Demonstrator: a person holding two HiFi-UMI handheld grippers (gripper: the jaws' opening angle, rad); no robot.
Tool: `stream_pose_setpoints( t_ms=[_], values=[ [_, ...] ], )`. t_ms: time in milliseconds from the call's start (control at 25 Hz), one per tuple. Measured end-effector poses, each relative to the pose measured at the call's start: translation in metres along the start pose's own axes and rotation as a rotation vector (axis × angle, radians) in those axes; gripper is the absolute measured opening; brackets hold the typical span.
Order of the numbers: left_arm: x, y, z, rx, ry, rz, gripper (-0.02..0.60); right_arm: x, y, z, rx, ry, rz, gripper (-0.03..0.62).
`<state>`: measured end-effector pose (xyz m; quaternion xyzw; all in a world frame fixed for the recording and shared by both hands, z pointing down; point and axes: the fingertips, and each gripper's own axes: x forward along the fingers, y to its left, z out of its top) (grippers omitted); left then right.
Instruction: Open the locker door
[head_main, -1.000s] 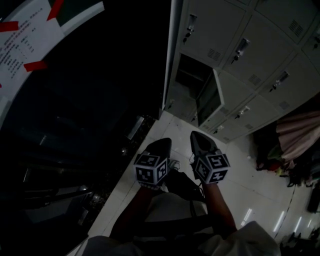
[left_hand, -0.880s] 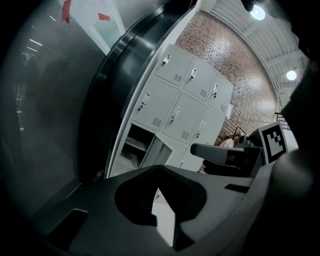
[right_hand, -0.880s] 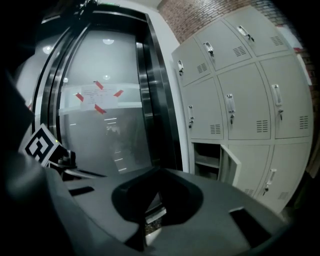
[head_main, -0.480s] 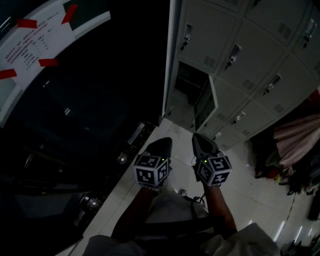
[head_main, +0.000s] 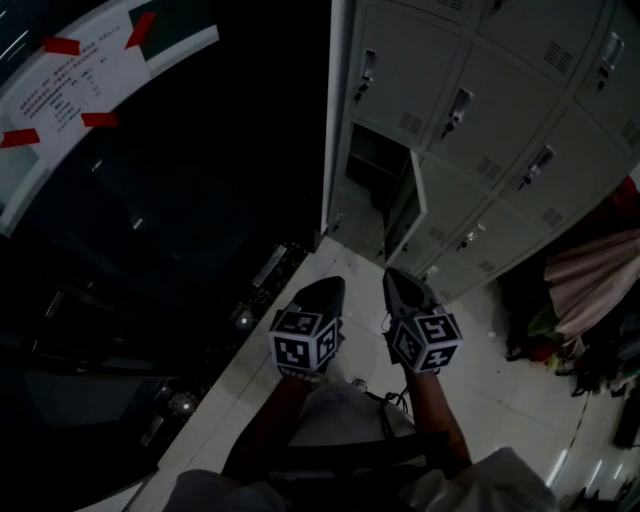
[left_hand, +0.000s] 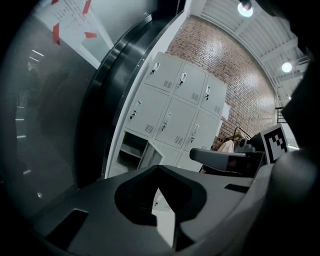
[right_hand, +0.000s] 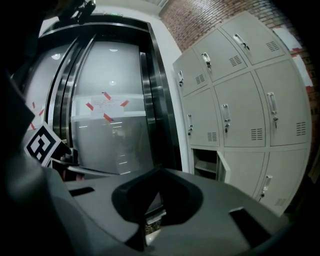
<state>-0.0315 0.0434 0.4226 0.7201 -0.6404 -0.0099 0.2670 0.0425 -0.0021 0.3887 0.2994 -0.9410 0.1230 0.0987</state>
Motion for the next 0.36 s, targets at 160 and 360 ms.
stream_pose_setpoints(
  t_ms=[160,360],
  values=[
    [0.0003,-0.0073,0.0004,0.002,-0.002,0.0,-0.006,-0.0045,-0.0067,-0.0004,0.004,-0.001,-0.002,0.005],
    [0.0014,-0.009,0.0004,-0.001,-0.002,0.005,-0.006,-0.0036,-0.008,-0.0011,0.009,0.005,0.006,0.005]
  ],
)
